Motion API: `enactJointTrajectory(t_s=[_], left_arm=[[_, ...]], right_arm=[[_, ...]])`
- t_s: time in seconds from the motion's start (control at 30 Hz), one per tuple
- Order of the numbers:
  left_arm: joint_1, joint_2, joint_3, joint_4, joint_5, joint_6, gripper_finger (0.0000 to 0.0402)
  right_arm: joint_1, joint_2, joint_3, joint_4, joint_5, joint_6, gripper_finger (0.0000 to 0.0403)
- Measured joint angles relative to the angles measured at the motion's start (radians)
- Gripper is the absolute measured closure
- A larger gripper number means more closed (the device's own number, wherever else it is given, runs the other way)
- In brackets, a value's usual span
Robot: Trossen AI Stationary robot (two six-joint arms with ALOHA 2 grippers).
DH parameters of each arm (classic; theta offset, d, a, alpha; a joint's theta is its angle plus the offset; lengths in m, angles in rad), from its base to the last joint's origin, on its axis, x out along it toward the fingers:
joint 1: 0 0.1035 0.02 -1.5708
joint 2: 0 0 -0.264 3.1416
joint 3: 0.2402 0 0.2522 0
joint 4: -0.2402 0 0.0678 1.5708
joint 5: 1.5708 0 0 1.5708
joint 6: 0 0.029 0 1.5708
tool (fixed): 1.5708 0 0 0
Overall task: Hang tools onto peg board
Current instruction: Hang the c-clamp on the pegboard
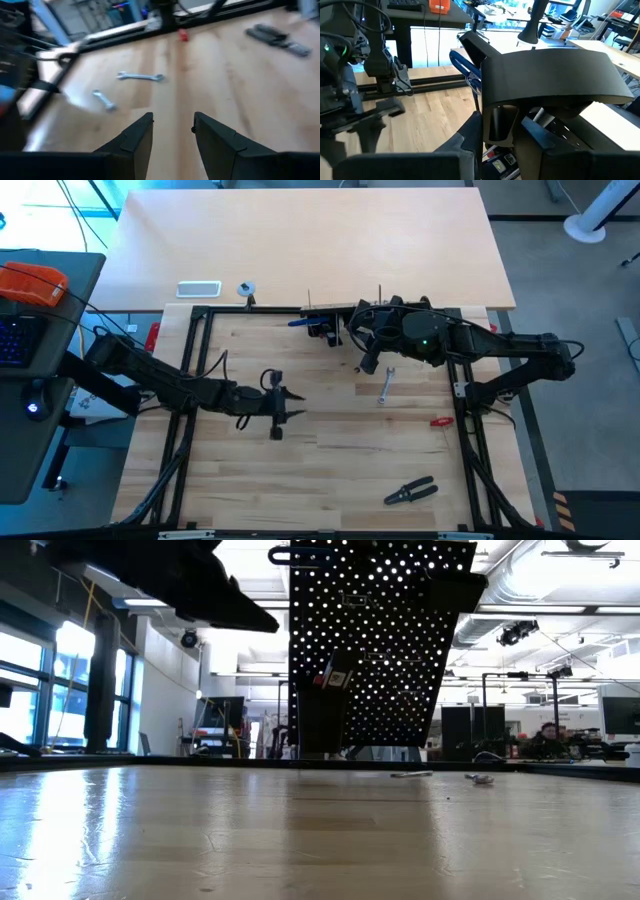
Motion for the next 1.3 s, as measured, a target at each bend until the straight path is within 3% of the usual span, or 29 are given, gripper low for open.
enactJointTrajectory(t_s=[0.17,0.33,0.43,0.6,0.83,1.13,1.3], left_arm=[[0.000,-0.067,0.000,-0.034,-0.145,0.090,0.0253],[0.018,-0.179,0.000,-0.085,-0.334,0.198,0.0212],[0.067,-0.249,0.000,-0.100,-0.359,0.244,0.0183],[0.217,-0.305,0.000,-0.091,-0.205,0.318,0.0159],[0.470,-0.281,0.000,-0.013,0.044,0.360,0.0156],[0.729,-0.139,0.000,0.167,0.426,0.352,0.0156],[0.795,-0.037,0.000,0.285,0.513,0.311,0.0156]], right_arm=[[0.000,0.000,0.000,-0.002,0.000,0.000,0.0332],[0.000,0.000,0.000,-0.002,0.001,-0.001,0.0332],[0.000,0.000,0.000,-0.002,0.001,-0.002,0.0332],[0.000,0.000,0.000,-0.002,0.001,-0.002,0.0332],[0.000,0.000,0.000,-0.003,0.001,-0.003,0.0332],[0.000,0.000,0.000,-0.003,0.000,0.000,0.0332],[0.000,0.000,0.000,-0.002,0.000,0.000,0.0332]])
